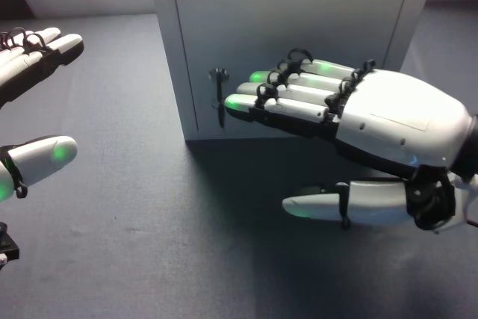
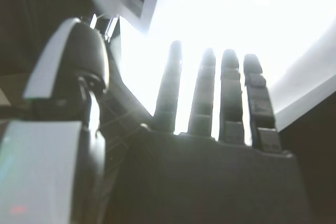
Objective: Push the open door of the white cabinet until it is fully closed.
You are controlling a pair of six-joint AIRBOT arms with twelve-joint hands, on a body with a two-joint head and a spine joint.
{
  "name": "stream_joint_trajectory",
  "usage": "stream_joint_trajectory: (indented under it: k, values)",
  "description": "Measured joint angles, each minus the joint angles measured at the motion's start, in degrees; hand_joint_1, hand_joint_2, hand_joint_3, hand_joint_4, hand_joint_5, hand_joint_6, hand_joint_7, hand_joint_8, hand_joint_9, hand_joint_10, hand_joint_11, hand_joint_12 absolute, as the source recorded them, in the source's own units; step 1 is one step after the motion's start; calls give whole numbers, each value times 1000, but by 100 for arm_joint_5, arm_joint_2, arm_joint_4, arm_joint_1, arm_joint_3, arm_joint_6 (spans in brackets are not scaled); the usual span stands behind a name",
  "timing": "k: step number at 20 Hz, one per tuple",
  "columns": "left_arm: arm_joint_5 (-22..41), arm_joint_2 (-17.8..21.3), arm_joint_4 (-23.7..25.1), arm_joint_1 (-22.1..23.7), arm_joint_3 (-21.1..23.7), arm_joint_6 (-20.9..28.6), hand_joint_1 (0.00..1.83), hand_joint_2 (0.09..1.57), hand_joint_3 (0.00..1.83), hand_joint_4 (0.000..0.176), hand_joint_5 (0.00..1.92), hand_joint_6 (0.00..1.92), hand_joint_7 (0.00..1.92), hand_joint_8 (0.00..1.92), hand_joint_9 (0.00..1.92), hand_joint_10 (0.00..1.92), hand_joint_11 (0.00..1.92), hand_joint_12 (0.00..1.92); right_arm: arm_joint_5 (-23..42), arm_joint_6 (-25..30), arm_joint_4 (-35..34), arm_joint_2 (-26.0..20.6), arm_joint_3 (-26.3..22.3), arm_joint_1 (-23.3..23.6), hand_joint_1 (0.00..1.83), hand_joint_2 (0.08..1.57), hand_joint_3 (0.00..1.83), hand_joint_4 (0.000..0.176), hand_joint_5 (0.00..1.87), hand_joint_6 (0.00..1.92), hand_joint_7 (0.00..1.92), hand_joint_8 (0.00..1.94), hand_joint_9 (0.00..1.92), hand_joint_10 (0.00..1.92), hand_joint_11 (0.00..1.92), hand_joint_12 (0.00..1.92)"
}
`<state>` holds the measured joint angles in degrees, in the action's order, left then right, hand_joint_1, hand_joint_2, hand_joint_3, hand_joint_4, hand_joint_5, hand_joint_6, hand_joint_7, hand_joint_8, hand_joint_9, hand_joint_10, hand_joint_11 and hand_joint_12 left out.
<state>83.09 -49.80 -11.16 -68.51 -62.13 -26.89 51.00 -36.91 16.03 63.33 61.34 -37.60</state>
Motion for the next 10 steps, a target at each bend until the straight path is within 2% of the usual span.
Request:
stream_joint_trajectory:
  k: [2,3,5,9,10]
  values:
    - [-2,-7,2,0,0,-2,240,1275,0,90,42,4,0,0,0,0,0,0,-79,-61,-70,52,24,35,197,1265,0,0,8,0,2,0,0,0,0,232]
    - [2,-7,9,0,0,0,239,1277,0,90,43,5,0,0,0,0,0,0,-96,-79,-103,50,26,44,188,1278,2,0,1,0,0,0,0,0,0,52]
    - [2,-7,-2,0,0,0,262,1279,0,96,52,8,0,0,0,0,0,0,-157,-170,-192,68,55,68,248,1280,0,0,11,4,0,0,0,0,2,3]
    - [7,-7,4,2,0,0,246,1286,0,85,52,7,0,0,0,0,0,0,-284,-389,-380,72,83,98,213,1268,0,0,0,0,0,0,0,0,0,0]
    - [2,-4,-2,0,0,0,253,1287,0,74,55,7,0,0,0,0,0,0,-308,-400,-402,74,83,98,249,1255,0,0,9,3,0,0,0,0,0,0]
